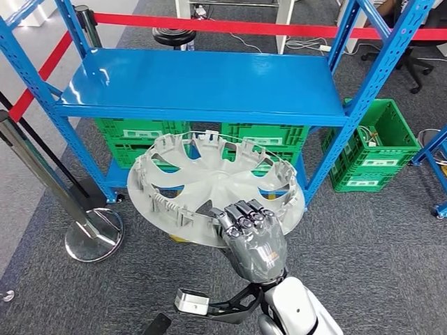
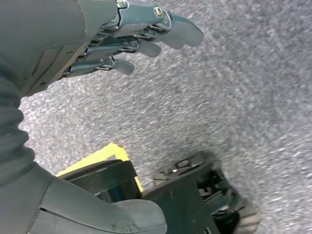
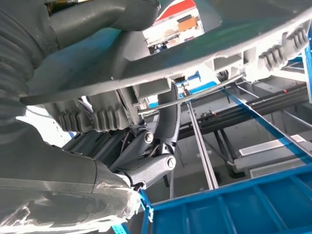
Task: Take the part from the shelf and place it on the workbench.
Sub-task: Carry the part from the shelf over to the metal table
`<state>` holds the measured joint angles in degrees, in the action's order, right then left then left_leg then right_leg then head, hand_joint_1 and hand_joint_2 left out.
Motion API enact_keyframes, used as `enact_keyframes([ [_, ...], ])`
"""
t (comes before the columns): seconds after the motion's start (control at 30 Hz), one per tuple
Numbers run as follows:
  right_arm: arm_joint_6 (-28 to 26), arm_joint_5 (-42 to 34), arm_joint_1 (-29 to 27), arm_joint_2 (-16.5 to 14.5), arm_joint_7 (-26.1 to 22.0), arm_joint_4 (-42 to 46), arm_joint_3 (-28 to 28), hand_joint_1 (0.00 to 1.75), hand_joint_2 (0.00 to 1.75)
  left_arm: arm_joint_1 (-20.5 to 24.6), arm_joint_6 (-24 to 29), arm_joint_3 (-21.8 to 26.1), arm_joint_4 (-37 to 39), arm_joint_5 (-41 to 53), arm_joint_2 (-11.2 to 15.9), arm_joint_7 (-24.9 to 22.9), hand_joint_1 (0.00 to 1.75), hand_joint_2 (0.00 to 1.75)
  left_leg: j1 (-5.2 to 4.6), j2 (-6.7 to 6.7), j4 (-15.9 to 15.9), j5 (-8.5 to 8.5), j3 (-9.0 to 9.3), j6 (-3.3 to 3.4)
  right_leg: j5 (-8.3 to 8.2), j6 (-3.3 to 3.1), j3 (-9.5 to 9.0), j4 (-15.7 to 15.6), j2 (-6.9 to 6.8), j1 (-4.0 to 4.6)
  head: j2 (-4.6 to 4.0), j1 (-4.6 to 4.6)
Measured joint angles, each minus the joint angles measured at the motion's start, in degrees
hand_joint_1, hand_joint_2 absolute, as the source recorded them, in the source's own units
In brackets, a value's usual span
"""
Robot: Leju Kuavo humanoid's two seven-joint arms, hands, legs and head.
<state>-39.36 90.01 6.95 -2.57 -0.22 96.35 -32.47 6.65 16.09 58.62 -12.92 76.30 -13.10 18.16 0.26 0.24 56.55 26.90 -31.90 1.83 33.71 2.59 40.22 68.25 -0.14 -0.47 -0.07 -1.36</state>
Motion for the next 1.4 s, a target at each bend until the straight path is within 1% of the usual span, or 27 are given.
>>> enact_keyframes([
  [0.03, 0.0, 0.0, 0.08, 0.04, 0.02, -0.14, -0.01, 1.75, 1.75, -0.01, 0.0, 0.0, 0.0, -0.01, 0.01, 0.0, 0.0, 1.75, -0.09, 0.01, 0.04, -0.72, -0.96, 0.04, 1.62, 0.06, 0.46, 3.53, 0.01, 0.0, 0.0, 0.01],
  [0.07, 0.0, 0.0, 0.1, 0.09, 0.04, -0.26, -0.01, 1.75, 1.75, -0.01, 0.0, 0.0, 0.0, -0.01, 0.01, 0.0, 0.0, 1.75, -0.18, 0.03, 0.07, -1.43, -1.9, 0.05, 1.9, 0.05, 0.3, 5.83, 0.01, 0.0, 0.0, 0.01],
  [0.1, 0.01, 0.0, 0.14, 0.15, 0.08, -0.37, -0.01, 1.75, 1.75, -0.01, 0.0, 0.0, 0.0, -0.02, 0.02, -0.01, 0.0, 1.75, -0.26, 0.05, 0.11, -2.09, -2.78, 0.02, 0.9, -0.05, -0.71, 6.3, 0.01, 0.0, 0.0, 0.01],
  [0.13, 0.01, 0.0, 0.24, 0.21, 0.15, -0.47, -0.01, 1.75, 1.75, -0.01, 0.0, -0.01, 0.0, -0.02, 0.01, -0.04, 0.0, 1.75, -0.35, 0.05, 0.12, -2.76, -3.6, -0.04, -0.76, -0.27, -2.79, 4.7, 0.02, 0.03, 0.0, 0.0],
  [0.2, 0.01, 0.0, 0.65, 0.28, 0.39, -0.52, -0.01, 1.75, 1.75, -0.01, 0.0, -0.02, 0.0, -0.02, -0.01, -0.13, 0.0, 1.75, -0.57, 0.0, 0.18, -4.01, -4.81, -0.3, -2.56, -0.93, -9.59, -3.49, 0.03, 0.27, 0.0, 0.02],
  [0.23, 0.0, 0.0, 0.91, 0.3, 0.49, -0.52, -0.01, 1.75, 1.75, -0.01, 0.0, -0.03, 0.0, -0.02, -0.03, -0.18, 0.0, 1.75, -0.71, -0.02, 0.24, -4.69, -5.27, -0.5, -2.23, -1.23, -12.96, -8.27, 0.04, 0.37, 0.0, -0.01],
  [0.3, -0.02, 0.01, 1.21, 0.3, 0.57, -0.54, -0.02, 1.75, 1.75, -0.02, 0.0, -0.05, 0.0, -0.05, -0.03, -0.24, 0.0, 1.75, -0.8, 0.01, 0.04, -6.15, -5.83, -0.98, -1.37, -1.51, -16.12, -13.56, 0.09, 0.66, 0.0, -0.12],
  [0.37, -0.04, 0.03, 1.26, 0.33, 0.65, -0.56, -0.02, 1.75, 1.75, -0.09, 0.0, -0.07, 0.0, -0.13, 0.03, -0.29, 0.0, 1.75, -0.72, -0.05, -0.25, -6.91, -6.34, -1.64, -2.26, -1.86, -15.17, -13.97, 0.03, 0.61, 0.0, -0.2],
  [0.4, -0.04, 0.03, 1.31, 0.34, 0.74, -0.57, -0.01, 1.75, 1.75, -0.14, -0.01, -0.07, 0.0, -0.16, 0.07, -0.31, 0.0, 1.75, -0.66, -0.11, 0.42, -5.82, -6.8, -2.05, -2.86, -2.29, -14.73, -14.05, -0.08, 0.5, 0.0, -0.25],
  [0.47, -0.03, 0.03, 1.34, 0.34, 0.9, -0.63, 0.03, 1.75, 1.75, -0.21, -0.02, -0.1, 0.0, -0.2, 0.19, -0.32, 0.0, 1.75, -0.46, -0.2, 5.3, -0.77, -8.51, -2.78, -4.1, -3.14, -13.59, -13.97, -0.28, 0.33, 0.0, -0.39],
  [0.53, -0.02, 0.04, 1.3, 0.34, 0.96, -0.72, 0.03, 1.75, 1.75, -0.23, -0.02, -0.14, 0.01, -0.22, 0.29, -0.33, 0.0, 1.75, -0.28, -0.21, 13.34, 4.02, -10.46, -3.21, -5.17, -3.45, -11.78, -13.45, -0.34, 0.41, 0.0, -0.49],
  [0.57, -0.02, 0.04, 1.28, 0.34, 0.96, -0.78, 0.03, 1.75, 1.75, -0.23, -0.02, -0.16, 0.01, -0.22, 0.32, -0.33, 0.0, 1.75, -0.25, -0.21, 16.27, 4.72, -10.78, -3.31, -5.68, -3.47, -10.78, -13.13, -0.37, 0.43, 0.0, -0.49],
  [0.6, -0.02, 0.04, 1.27, 0.34, 0.97, -0.84, 0.02, 1.75, 1.75, -0.23, -0.02, -0.19, 0.01, -0.22, 0.35, -0.33, 0.0, 1.75, -0.22, -0.21, 17.41, 4.2, -10.25, -3.33, -6.15, -3.46, -9.79, -12.78, -0.38, 0.45, 0.0, -0.51],
  [0.63, -0.02, 0.03, 1.25, 0.34, 0.97, -0.89, 0.02, 1.75, 1.75, -0.23, -0.02, -0.22, 0.0, -0.22, 0.37, -0.33, 0.0, 1.75, -0.22, -0.21, 16.44, 2.86, -8.7, -3.25, -6.57, -3.39, -8.86, -12.44, -0.37, 0.46, 0.0, -0.51],
  [0.7, -0.02, 0.02, 1.23, 0.34, 0.99, -0.92, 0.02, 1.75, 1.75, -0.16, -0.02, -0.27, 0.0, -0.28, 0.4, -0.32, 0.0, 1.75, -0.3, -0.27, 9.61, 0.66, -3.24, -2.76, -7.2, -3.1, -7.4, -11.79, -0.3, 0.53, 0.0, -0.52],
  [0.77, -0.02, 0.03, 1.25, 0.34, 1.07, -0.92, 0.02, 1.75, 1.75, -0.04, -0.02, -0.28, 0.0, -0.4, 0.44, -0.3, 0.0, 1.75, -0.5, -0.34, 2.68, 0.88, 1.28, -2.05, -7.89, -2.53, -6.44, -11.29, -0.3, 0.65, 0.0, -0.49],
  [0.8, -0.02, 0.03, 1.28, 0.34, 1.11, -0.93, 0.03, 1.75, 1.75, -0.01, -0.03, -0.28, 0.0, -0.49, 0.46, -0.28, 0.0, 1.75, -0.64, -0.37, 1.0, 1.24, 2.15, -1.75, -8.28, -2.17, -6.11, -11.19, -0.34, 0.65, 0.0, -0.48],
  [0.87, -0.03, 0.03, 1.31, 0.36, 1.16, -0.98, 0.03, 1.75, 1.75, -0.09, -0.05, -0.28, 0.01, -0.67, 0.44, -0.24, 0.0, 1.75, -0.61, -0.31, -0.12, 1.0, 2.13, -1.18, -8.66, -1.46, -5.53, -11.07, -0.29, 0.52, 0.0, -0.52],
  [0.93, -0.04, 0.03, 1.32, 0.39, 1.25, -1.05, -0.03, 1.75, 1.75, -0.12, -0.08, -0.28, 0.02, -0.81, 0.4, -0.17, 0.0, 1.75, -0.34, -0.16, -0.77, 0.26, 1.6, -0.42, -6.06, -0.88, -4.22, -8.7, -0.04, 0.45, 0.0, -0.4],
  [1.03, -0.03, 0.02, 1.3, 0.46, 1.43, -1.34, -0.2, 1.75, 1.75, -0.04, -0.11, -0.28, 0.02, -1.02, 0.39, -0.1, 0.0, 1.75, -0.24, -0.02, -0.83, -0.96, 0.03, 0.05, 0.91, -0.25, -1.16, 1.51, 0.07, 0.26, 0.0, -0.18],
  [1.07, -0.03, 0.02, 1.28, 0.5, 1.47, -1.47, -0.26, 1.75, 1.75, -0.05, -0.11, -0.28, 0.02, -1.1, 0.4, -0.09, 0.0, 1.75, -0.25, 0.02, -0.76, -1.39, -0.59, -0.01, 1.6, -0.1, -0.78, 4.13, 0.06, 0.22, 0.0, -0.18],
  [1.1, -0.03, 0.02, 1.27, 0.54, 1.51, -1.61, -0.31, 1.75, 1.75, -0.04, -0.12, -0.28, 0.02, -1.19, 0.42, -0.06, 0.0, 1.75, -0.26, 0.07, -0.64, -1.84, -1.25, -0.08, 1.03, 0.01, -1.2, 5.13, 0.06, 0.19, 0.0, -0.19],
  [1.13, -0.03, 0.02, 1.28, 0.57, 1.57, -1.73, -0.34, 1.75, 1.75, -0.04, -0.12, -0.28, 0.02, -1.28, 0.42, -0.03, 0.0, 1.75, -0.24, 0.08, -0.46, -2.25, -1.92, -0.19, -0.63, 0.05, -2.61, 4.12, 0.05, 0.15, 0.0, -0.17],
  [1.2, -0.02, 0.02, 1.35, 0.62, 1.79, -1.92, -0.38, 1.75, 1.75, -0.04, -0.13, -0.28, 0.02, -1.49, 0.4, 0.1, 0.0, 1.75, -0.21, 0.02, 0.01, -2.97, -3.18, -0.58, -3.64, 0.0, -7.57, -2.59, 0.07, 0.05, 0.0, -0.16],
  [1.27, -0.03, 0.03, 1.52, 0.63, 1.94, -1.99, -0.42, 1.75, 1.75, -0.04, -0.11, -0.27, 0.02, -1.71, 0.41, 0.27, 0.0, 1.75, -0.33, -0.03, 0.37, -3.78, -4.08, -1.14, -3.39, -0.27, -12.15, -9.79, 0.23, 0.15, 0.0, -0.21],
  [1.33, -0.04, 0.04, 1.67, 0.65, 1.95, -2.04, -0.46, 1.75, 1.75, -0.05, -0.11, -0.26, 0.02, -1.86, 0.43, 0.42, 0.0, 1.75, -0.42, -0.02, 0.43, -4.88, -4.61, -1.62, -2.74, -0.72, -13.34, -12.24, 0.37, 0.37, 0.0, -0.3],
  [1.4, -0.04, 0.05, 1.75, 0.67, 1.96, -2.19, -0.47, 1.75, 1.75, -0.14, -0.11, -0.26, 0.02, -1.92, 0.5, 0.49, 0.0, 1.75, -0.35, -0.15, 0.79, -4.75, -5.22, -2.12, -3.57, -1.63, -12.37, -12.16, 0.18, 0.25, 0.0, -0.29],
])
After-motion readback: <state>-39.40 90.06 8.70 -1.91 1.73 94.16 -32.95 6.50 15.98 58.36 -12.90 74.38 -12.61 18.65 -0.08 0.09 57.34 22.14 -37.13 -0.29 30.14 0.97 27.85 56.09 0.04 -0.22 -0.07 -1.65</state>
